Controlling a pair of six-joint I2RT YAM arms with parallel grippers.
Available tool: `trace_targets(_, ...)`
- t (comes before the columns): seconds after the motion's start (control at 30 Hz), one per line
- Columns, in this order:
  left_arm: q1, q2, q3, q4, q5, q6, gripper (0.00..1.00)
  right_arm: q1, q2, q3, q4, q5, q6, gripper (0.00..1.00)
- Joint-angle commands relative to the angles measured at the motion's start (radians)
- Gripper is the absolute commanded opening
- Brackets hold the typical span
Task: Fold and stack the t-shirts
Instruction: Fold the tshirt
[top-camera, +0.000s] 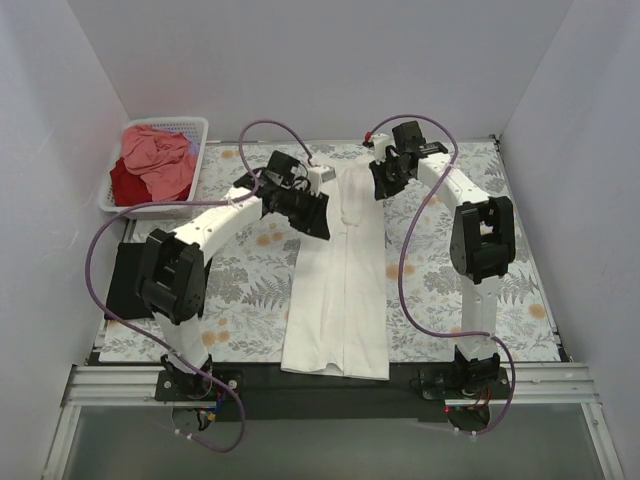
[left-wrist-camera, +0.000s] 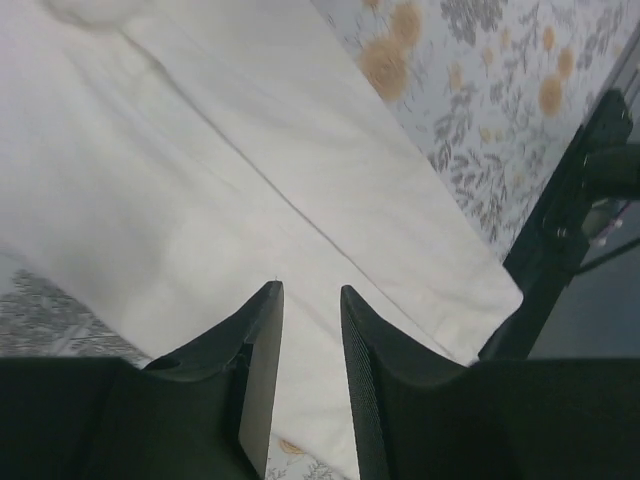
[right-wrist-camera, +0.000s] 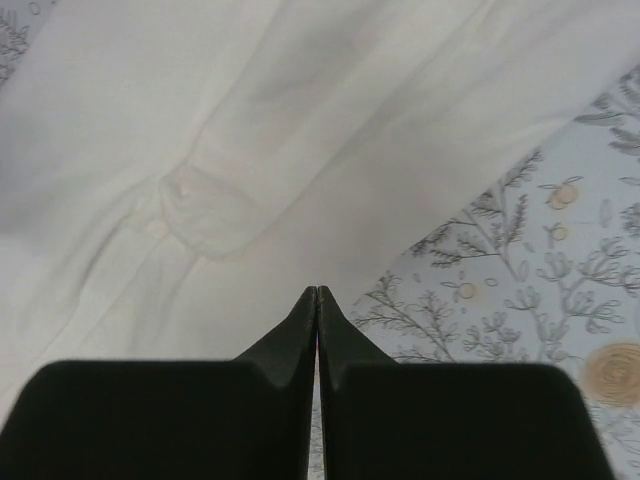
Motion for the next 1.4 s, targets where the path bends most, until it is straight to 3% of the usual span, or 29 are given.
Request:
trace_targets(0.0, 0.056, 0.104, 0.156, 0.073, -0.011, -0.097, 0.28, -0.001, -0.053, -0.034, -0.038, -0.157, 0.089, 0.04)
trace_targets(0.1, 0.099, 0.245, 0.240, 0.119, -0.020, -0.175, 0.24, -0.003, -0.038, -0.074, -0.052, -0.180, 0.112, 0.04)
trace_targets(0.23, 0.116, 0.319, 0.269, 0.194, -0.090, -0.230, 0.22, -0.001, -0.009, -0.100, -0.052, -0.166, 0.098, 0.03)
trace_targets(0.63, 0.257, 0.508, 0.304, 0.246, 0.005, -0.384, 0.21, -0.003, 0.218, 0.082, -0.039, -0.060, 0.051, 0.02)
trace_targets(0.87, 0.301, 0.600, 0.399, 0.236, 0.043, -0.382, 0.21, -0.011, 0.347, 0.253, -0.021, -0.036, 0.072, 0.02)
trace_targets(1.17, 0.340, 0.689, 0.518, 0.214, 0.012, -0.358, 0.21, -0.014, 0.393, 0.319, 0.002, -0.046, 0.123, 0.04)
trace_targets(1.3, 0.343, 0.698, 0.561, 0.206, 0.026, -0.352, 0.24, -0.014, 0.381, 0.334, 0.027, -0.040, 0.129, 0.08)
trace_targets(1.37, 0.343, 0.671, 0.571, 0.206, 0.076, -0.355, 0.29, -0.018, 0.364, 0.358, 0.027, -0.049, 0.120, 0.22)
